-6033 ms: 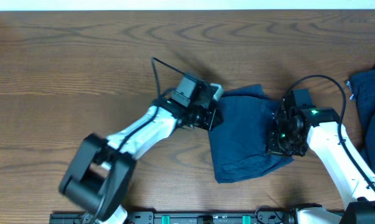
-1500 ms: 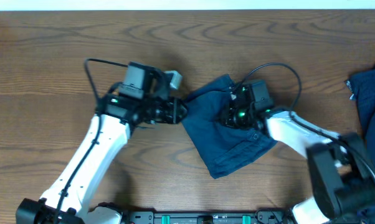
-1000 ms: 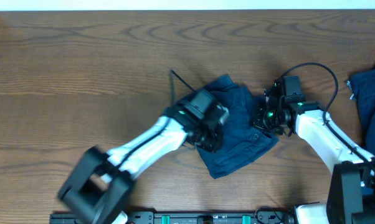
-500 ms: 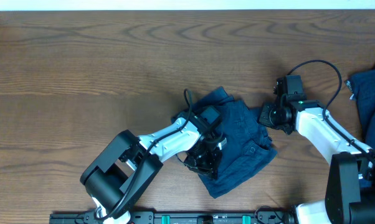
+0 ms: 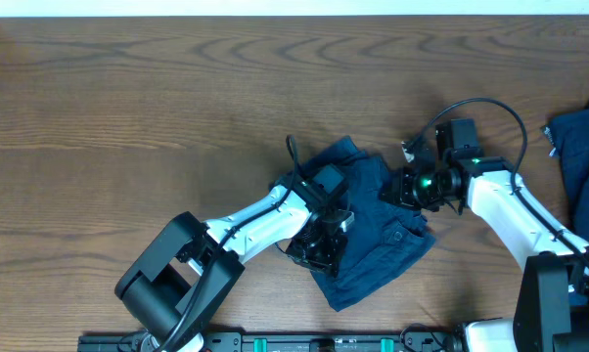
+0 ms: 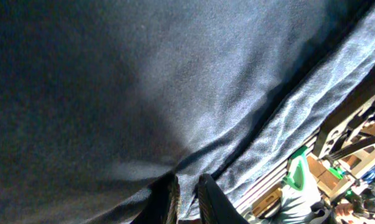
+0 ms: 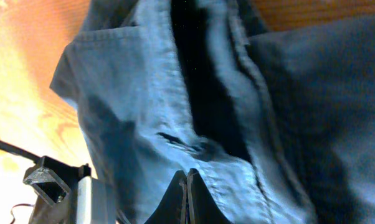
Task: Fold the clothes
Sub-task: 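Tuck and smooth the folded shorts with both grippers at the center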
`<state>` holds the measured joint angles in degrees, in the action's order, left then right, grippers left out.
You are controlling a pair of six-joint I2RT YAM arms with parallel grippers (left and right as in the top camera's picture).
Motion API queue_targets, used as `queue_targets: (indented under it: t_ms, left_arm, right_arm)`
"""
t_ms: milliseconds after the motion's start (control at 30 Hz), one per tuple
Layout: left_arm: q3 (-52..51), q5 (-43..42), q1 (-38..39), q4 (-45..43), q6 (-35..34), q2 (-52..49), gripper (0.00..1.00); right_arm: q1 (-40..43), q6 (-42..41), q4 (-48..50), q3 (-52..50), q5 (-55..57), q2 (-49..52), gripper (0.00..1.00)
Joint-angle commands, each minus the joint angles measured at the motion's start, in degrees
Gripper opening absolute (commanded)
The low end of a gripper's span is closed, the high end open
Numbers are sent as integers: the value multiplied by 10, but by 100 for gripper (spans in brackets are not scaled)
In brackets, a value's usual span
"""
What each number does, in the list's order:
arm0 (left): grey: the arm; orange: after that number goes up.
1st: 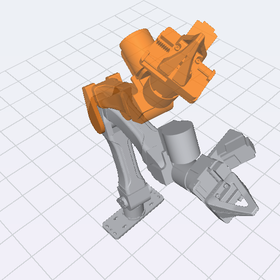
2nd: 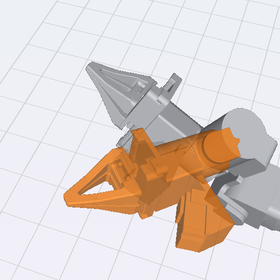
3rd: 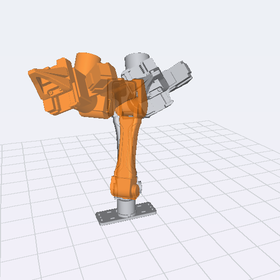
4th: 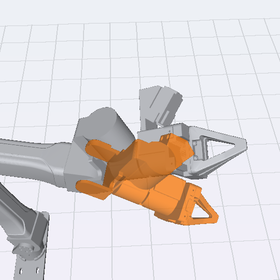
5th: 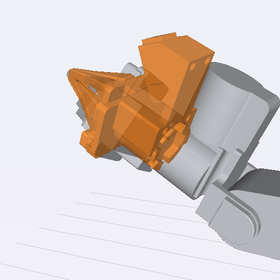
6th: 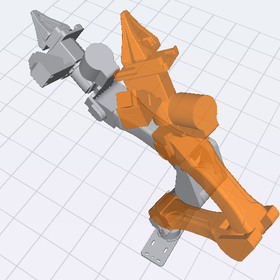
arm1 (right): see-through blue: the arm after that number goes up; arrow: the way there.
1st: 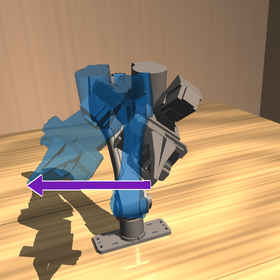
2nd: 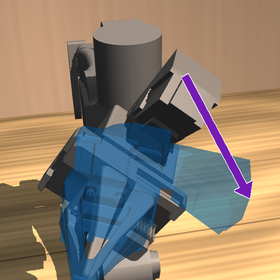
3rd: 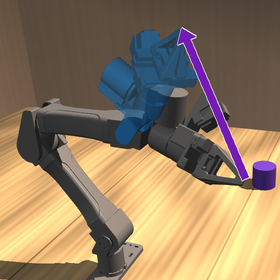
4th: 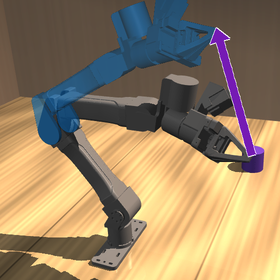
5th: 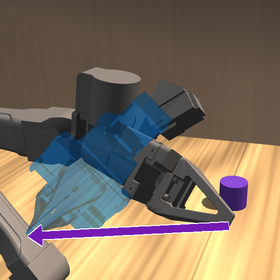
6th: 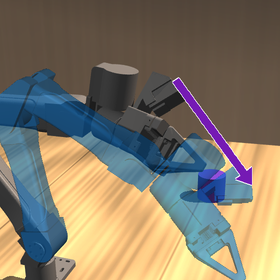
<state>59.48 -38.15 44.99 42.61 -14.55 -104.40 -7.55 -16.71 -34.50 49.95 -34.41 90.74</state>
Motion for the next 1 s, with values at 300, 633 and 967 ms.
queue_targets:
  t_ms: [300,633,967]
  left_arm:
    - [-3,16,-4,2,10,7,14]
    - [-3,16,5,20,10,7,14]
    - [-3,48,11,21,17,7,13]
  right_arm:
    - [-105,-174,164,-22,147,74,1]
    - [-83,-306,301,-2,221,193,1]
    - [1,-153,381,39,-25,163,1]
